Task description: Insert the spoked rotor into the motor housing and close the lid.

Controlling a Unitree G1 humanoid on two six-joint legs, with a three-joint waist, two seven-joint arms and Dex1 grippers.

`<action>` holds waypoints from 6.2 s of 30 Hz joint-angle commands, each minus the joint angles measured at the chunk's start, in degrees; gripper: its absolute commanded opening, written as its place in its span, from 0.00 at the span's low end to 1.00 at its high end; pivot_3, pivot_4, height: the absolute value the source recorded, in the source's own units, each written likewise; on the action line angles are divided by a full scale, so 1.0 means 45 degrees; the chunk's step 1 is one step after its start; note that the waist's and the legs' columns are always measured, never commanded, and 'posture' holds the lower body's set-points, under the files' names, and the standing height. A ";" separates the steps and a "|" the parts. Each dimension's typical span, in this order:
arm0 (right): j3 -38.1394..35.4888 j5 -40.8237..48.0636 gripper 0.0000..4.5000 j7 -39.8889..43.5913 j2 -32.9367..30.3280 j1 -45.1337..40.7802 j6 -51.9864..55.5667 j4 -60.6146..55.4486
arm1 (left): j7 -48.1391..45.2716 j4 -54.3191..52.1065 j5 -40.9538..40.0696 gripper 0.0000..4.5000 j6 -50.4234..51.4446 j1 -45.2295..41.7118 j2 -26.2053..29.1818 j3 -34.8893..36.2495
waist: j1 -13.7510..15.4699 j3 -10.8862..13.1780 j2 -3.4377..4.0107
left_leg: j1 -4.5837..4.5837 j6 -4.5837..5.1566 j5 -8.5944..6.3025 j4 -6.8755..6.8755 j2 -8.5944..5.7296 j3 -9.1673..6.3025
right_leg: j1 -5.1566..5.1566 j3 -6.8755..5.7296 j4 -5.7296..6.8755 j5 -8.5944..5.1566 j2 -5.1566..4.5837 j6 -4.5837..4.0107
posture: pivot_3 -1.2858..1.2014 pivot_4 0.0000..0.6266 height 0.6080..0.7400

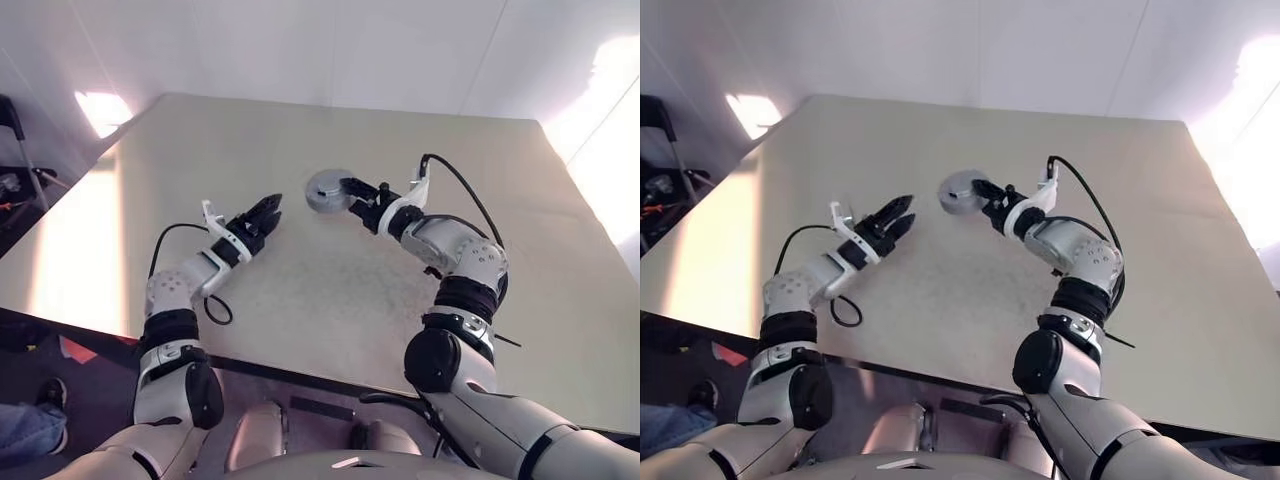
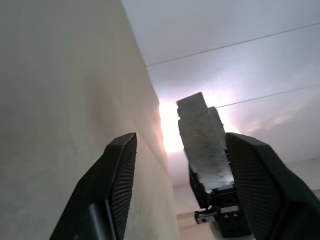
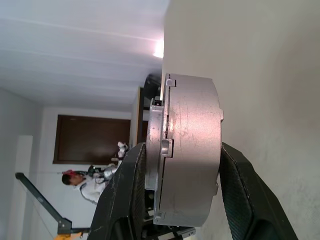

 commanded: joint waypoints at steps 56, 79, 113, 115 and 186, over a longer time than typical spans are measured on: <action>0.5604 -0.2436 0.90 0.1932 -0.1933 0.1325 -0.5060 -0.0938 | 0.2611 0.5014 0.1310 0.47 -0.7835 -0.1985 0.2666 0.1971 | -0.0047 0.0038 -0.0063 | -0.0004 -0.0018 0.0010 0.0152 0.0015 -0.0039 | -0.0001 0.0012 0.0172 0.0021 0.0011 0.0054 | 0.52 0.00 1.00; 0.6362 -0.2712 0.91 0.3559 -0.2491 0.1047 -0.3778 -0.0067 | 0.4287 0.9109 0.3523 0.99 -1.3183 -0.3319 0.5817 0.2337 | -0.0361 0.0066 -0.0130 | 0.0144 -0.0146 0.0084 0.0082 0.0024 -0.0044 | 0.0084 0.0017 0.0210 0.0012 0.0014 0.0011 | 0.52 0.00 1.00; 0.9921 -1.0431 0.91 0.9668 -0.8628 0.4095 -1.2716 0.0041 | -0.3948 0.3210 1.0282 0.99 -1.3077 -0.1189 0.1737 -0.8019 | -0.0171 0.0086 -0.0147 | 0.0053 0.0174 -0.0095 0.0381 0.0063 -0.0028 | 0.0109 -0.0010 0.0265 -0.0037 0.0001 -0.0098 | 0.52 0.00 1.00; 0.9898 -1.0463 0.91 0.9604 -0.8541 0.4092 -1.2722 0.0050 | -0.3933 0.3225 1.0274 0.99 -1.3058 -0.1279 0.1731 -0.7956 | -0.0173 0.0087 -0.0146 | 0.0052 0.0208 -0.0119 0.0445 0.0072 -0.0026 | 0.0129 -0.0009 0.0282 -0.0036 -0.0001 -0.0098 | 0.52 0.00 1.00; 0.9811 -1.0981 0.91 0.8294 -0.7140 0.3114 -1.3547 0.1986 | -0.3150 0.3510 1.0661 0.99 -1.3133 -0.1838 0.1405 -0.7686 | -0.0254 0.0097 -0.0130 | 0.0048 0.0210 -0.0124 0.0468 0.0073 -0.0022 | 0.0121 -0.0006 0.0309 -0.0033 -0.0008 -0.0097 | 0.52 0.00 1.00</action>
